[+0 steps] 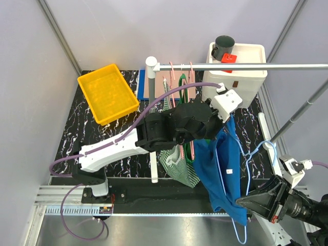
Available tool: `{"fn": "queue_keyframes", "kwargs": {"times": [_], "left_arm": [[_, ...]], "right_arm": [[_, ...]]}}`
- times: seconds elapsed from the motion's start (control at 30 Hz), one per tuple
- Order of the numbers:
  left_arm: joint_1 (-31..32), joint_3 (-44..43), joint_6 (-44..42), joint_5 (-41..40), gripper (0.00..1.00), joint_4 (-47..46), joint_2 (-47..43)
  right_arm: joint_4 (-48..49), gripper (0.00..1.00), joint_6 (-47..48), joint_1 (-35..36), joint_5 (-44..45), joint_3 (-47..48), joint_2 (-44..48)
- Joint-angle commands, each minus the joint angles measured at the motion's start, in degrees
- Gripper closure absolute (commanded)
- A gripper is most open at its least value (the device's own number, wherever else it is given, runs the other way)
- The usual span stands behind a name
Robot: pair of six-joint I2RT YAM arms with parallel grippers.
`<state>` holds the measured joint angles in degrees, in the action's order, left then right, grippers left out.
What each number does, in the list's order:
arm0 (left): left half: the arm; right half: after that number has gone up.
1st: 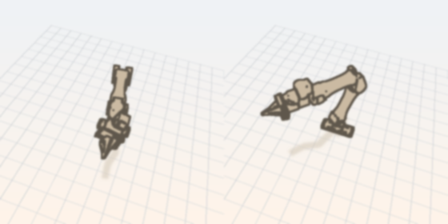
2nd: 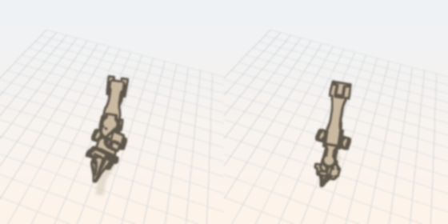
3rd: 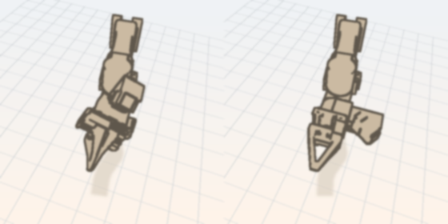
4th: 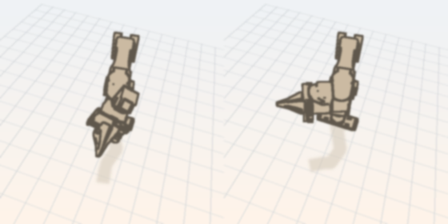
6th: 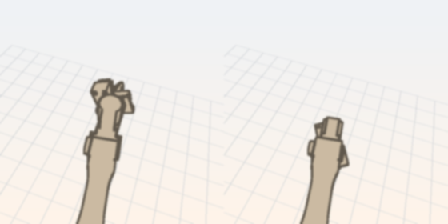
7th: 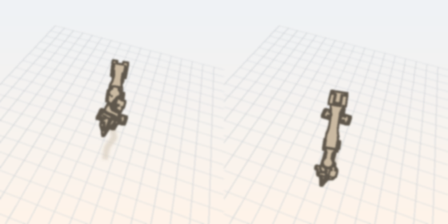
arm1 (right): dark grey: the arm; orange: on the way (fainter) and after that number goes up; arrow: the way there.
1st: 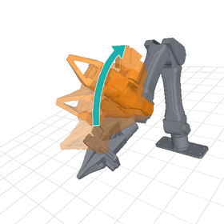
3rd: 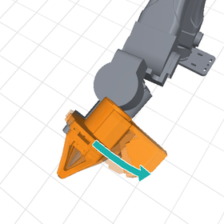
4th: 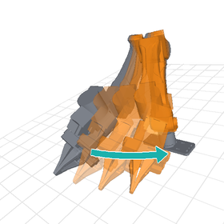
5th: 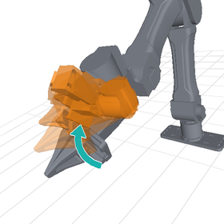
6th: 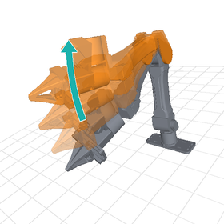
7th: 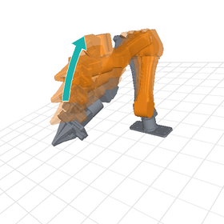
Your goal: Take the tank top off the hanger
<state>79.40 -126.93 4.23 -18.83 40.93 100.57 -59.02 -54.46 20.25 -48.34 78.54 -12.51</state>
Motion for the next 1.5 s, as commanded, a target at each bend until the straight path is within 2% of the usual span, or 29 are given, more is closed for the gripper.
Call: {"fn": "queue_keyframes", "kwargs": {"times": [0.0,0.2,0.43,0.53,0.57,0.67,0.7,0.8,0.9,1.1,1.23,1.4,1.47], "left_arm": [[-1.1,-3.1,-0.6,-7.8,1.00,-2.5,-2.1],[-1.2,-3.8,5.2,-1.7,1.00,-1.7,-2.0],[-1.2,-0.2,11.1,1.8,0.98,0.0,-4.9],[-1.2,0.5,12.6,3.8,0.85,0.7,-5.9],[-1.3,0.7,12.8,4.1,0.75,1.0,-6.6],[-1.2,0.5,14.4,5.0,0.57,2.1,-7.7],[-1.2,0.5,15.5,5.5,0.47,2.3,-8.0],[-1.2,-0.6,17.9,7.7,0.29,2.5,-8.8],[-1.3,-0.9,20.9,9.9,0.22,2.5,-10.5],[-1.2,-0.8,24.1,15.0,0.24,0.0,-11.0],[-1.2,-3.0,23.8,16.8,0.35,-1.8,-8.2],[-1.2,-6.1,22.6,18.0,0.40,-3.2,-5.6],[-1.2,-6.2,22.1,17.3,0.45,-3.2,-5.0]], "right_arm": [[-1.2,1.00,-0.6,0.2,-4.1,1.0,1.4],[0.0,1.00,5.3,0.3,0.3,3.2,-3.8],[0.3,1.00,10.7,0.2,4.0,6.1,-9.5],[1.4,1.00,11.1,0.3,5.7,4.5,-9.7],[1.6,1.00,12.1,0.2,6.2,4.3,-10.0],[1.6,1.00,14.2,0.2,8.3,3.8,-10.8],[1.6,1.00,14.6,0.2,8.9,3.6,-10.9],[1.5,1.00,16.0,0.2,13.1,2.3,-10.9],[1.8,1.00,16.4,0.2,15.8,-0.5,-9.7],[3.0,1.00,19.3,0.2,18.0,-4.1,-10.7],[3.4,1.00,20.4,0.2,18.3,-3.9,-11.8],[3.7,1.00,20.0,0.3,18.4,-5.1,-11.5],[4.0,1.00,19.7,0.2,19.0,-5.5,-11.0]]}}
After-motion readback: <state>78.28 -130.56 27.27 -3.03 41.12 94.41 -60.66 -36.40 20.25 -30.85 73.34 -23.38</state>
